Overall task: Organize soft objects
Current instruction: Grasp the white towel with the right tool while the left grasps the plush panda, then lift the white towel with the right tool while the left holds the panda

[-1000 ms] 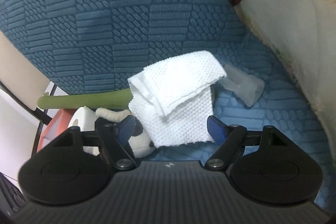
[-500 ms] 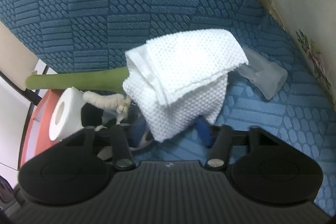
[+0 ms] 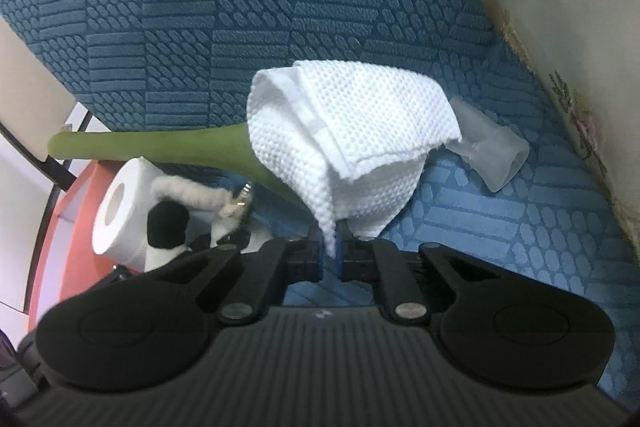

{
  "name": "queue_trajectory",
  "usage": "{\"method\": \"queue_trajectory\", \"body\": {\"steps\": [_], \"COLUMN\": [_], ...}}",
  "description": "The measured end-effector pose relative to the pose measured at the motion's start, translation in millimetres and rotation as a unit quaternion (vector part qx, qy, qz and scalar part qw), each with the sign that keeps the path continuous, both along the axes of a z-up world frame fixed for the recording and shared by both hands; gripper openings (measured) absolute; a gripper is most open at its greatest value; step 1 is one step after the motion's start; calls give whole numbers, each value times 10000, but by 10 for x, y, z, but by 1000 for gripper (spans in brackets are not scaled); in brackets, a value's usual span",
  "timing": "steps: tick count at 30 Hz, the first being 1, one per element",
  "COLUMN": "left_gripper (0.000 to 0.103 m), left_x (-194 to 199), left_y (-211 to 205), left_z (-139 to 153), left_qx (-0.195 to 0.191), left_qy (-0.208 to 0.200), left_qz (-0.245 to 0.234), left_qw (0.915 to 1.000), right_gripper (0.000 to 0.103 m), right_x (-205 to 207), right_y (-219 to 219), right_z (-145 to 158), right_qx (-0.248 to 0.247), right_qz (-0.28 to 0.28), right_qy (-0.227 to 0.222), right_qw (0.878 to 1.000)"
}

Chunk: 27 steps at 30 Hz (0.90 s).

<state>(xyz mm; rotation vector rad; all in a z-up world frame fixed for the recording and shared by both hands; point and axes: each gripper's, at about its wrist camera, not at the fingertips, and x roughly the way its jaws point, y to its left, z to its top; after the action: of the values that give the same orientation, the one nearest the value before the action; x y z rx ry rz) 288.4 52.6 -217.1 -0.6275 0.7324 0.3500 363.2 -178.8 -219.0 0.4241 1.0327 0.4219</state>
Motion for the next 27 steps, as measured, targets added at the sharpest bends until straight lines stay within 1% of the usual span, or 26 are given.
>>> {"method": "queue_trajectory", "body": {"steps": [7, 14, 19, 21, 25, 27], "left_gripper": [68, 68, 68, 68, 68, 68], "left_x": [-261, -469, -615, -670, -779, -827], "left_y": [28, -105, -201, -212, -257, -280], "left_z": [-28, 133, 244, 266, 329, 360], "left_qx": [-6, 53, 150, 169, 293, 343], "left_qy": [42, 105, 132, 138, 108, 110], "left_qz": [-48, -156, -333, -482, -712, -801], "left_qw": [10000, 9998, 9992, 9986, 9970, 9961], "right_gripper": [9, 9, 9, 9, 9, 9], "right_x": [-155, -412, -637, -739, -937, -1039], "right_y": [-39, -89, -118, -135, -117, -141], "right_z": [78, 175, 244, 282, 357, 374], "right_qx": [-114, -290, -443, -465, -734, -780], "right_qz": [-44, -47, -50, -40, -39, -72], "right_qy": [-112, -279, -307, -320, -402, -398], "right_qw": [9999, 9992, 9985, 9984, 9965, 9961]}}
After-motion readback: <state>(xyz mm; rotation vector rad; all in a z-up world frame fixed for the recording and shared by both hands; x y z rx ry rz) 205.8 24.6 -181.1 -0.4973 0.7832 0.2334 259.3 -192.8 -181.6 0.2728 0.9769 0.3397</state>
